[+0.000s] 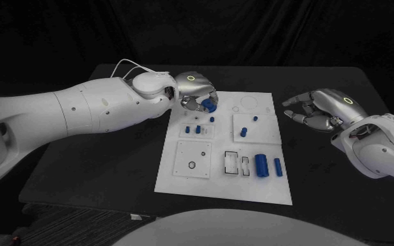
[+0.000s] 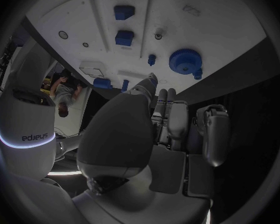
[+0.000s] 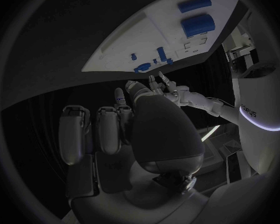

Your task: Assemble the parts on the task board

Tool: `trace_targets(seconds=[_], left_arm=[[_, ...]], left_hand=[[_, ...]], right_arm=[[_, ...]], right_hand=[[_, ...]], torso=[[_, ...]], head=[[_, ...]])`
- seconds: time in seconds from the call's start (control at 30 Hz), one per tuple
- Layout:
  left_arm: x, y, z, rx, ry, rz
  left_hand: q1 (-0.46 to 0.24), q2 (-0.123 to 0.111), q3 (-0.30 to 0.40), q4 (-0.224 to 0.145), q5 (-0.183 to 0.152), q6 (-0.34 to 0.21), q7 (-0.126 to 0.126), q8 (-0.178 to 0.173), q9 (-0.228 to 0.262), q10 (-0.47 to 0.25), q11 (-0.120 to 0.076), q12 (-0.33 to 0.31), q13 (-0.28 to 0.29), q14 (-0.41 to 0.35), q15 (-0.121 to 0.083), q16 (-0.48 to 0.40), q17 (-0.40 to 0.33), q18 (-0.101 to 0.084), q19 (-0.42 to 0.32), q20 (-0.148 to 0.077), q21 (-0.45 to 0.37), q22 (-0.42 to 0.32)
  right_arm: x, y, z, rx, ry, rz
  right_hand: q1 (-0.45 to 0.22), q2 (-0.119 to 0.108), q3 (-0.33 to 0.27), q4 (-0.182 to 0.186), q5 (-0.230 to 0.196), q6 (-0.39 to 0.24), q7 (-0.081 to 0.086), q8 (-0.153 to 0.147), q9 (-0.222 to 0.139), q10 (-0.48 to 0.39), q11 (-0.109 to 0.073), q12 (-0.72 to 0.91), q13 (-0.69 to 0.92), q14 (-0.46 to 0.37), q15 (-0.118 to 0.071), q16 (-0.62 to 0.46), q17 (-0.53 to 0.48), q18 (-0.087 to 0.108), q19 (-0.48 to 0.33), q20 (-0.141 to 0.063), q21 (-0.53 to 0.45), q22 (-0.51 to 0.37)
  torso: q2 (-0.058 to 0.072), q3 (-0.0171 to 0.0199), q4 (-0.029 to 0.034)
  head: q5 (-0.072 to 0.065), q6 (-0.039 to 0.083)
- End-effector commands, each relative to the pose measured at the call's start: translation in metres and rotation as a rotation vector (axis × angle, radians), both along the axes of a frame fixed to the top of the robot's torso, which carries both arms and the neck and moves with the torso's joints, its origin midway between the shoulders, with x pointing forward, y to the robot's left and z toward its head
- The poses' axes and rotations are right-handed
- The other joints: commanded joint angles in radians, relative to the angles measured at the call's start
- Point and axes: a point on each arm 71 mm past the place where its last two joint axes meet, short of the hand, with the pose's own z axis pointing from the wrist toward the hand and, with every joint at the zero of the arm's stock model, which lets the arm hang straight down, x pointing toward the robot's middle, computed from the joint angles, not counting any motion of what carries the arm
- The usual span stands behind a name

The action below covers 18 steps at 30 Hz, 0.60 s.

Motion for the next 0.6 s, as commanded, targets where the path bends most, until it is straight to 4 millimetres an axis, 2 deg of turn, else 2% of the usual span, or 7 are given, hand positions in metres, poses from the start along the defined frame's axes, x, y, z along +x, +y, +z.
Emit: trace_targets(seconds=[0.03, 0.2, 0.6], left_arm=[[-0.002, -0.003, -0.006, 0.019, 0.004, -0.027], [-0.003, -0.006, -0.014, 0.027, 0.023, -0.027], [-0.006, -0.009, -0.025, 0.034, 0.046, -0.027]], left_hand=[[-0.010, 0.003, 0.002, -0.007, 0.007, 0.011, 0.000, 0.003, -0.004, 0.015, -0.002, -0.005, -0.005, -0.003, 0.000, -0.003, -0.002, -0.003, 0.006, -0.006, -0.003, 0.216], [-0.011, 0.006, 0.008, -0.013, 0.016, 0.020, -0.003, 0.003, -0.014, 0.045, -0.005, -0.006, -0.015, -0.003, -0.003, -0.002, -0.008, -0.003, 0.007, -0.007, -0.003, 0.217], [-0.017, 0.006, 0.013, -0.018, 0.020, 0.034, -0.014, 0.007, -0.022, 0.078, -0.010, -0.005, -0.021, -0.004, -0.007, -0.001, -0.014, -0.003, 0.008, -0.009, -0.003, 0.217]], right_arm=[[0.000, 0.000, 0.000, 0.001, -0.001, 0.000], [0.000, -0.001, 0.000, 0.001, -0.002, -0.001], [0.000, -0.001, 0.000, -0.001, 0.001, 0.000]], right_hand=[[0.010, -0.003, 0.005, 0.000, 0.004, 0.002, 0.001, -0.003, -0.001, 0.020, -0.005, -0.005, -0.133, 0.049, -0.001, 0.004, -0.001, -0.015, 0.057, 0.006, 0.003, 0.231], [0.013, -0.003, 0.006, -0.002, 0.006, 0.003, 0.001, -0.003, -0.001, 0.020, -0.005, -0.005, -0.133, 0.049, -0.001, 0.004, -0.001, -0.015, 0.057, 0.006, 0.003, 0.231], [0.016, -0.004, 0.008, -0.005, 0.009, 0.004, 0.001, -0.003, -0.001, 0.020, -0.004, -0.004, -0.132, 0.049, -0.001, 0.003, -0.002, -0.014, 0.057, 0.006, 0.003, 0.230]], torso=[[0.001, 0.0002, -0.0015], [0.001, -0.0004, -0.0002], [0.001, -0.0003, 0.0004]], head=[[-0.002, 0.000], [-0.009, 0.000], [-0.006, 0.000]])
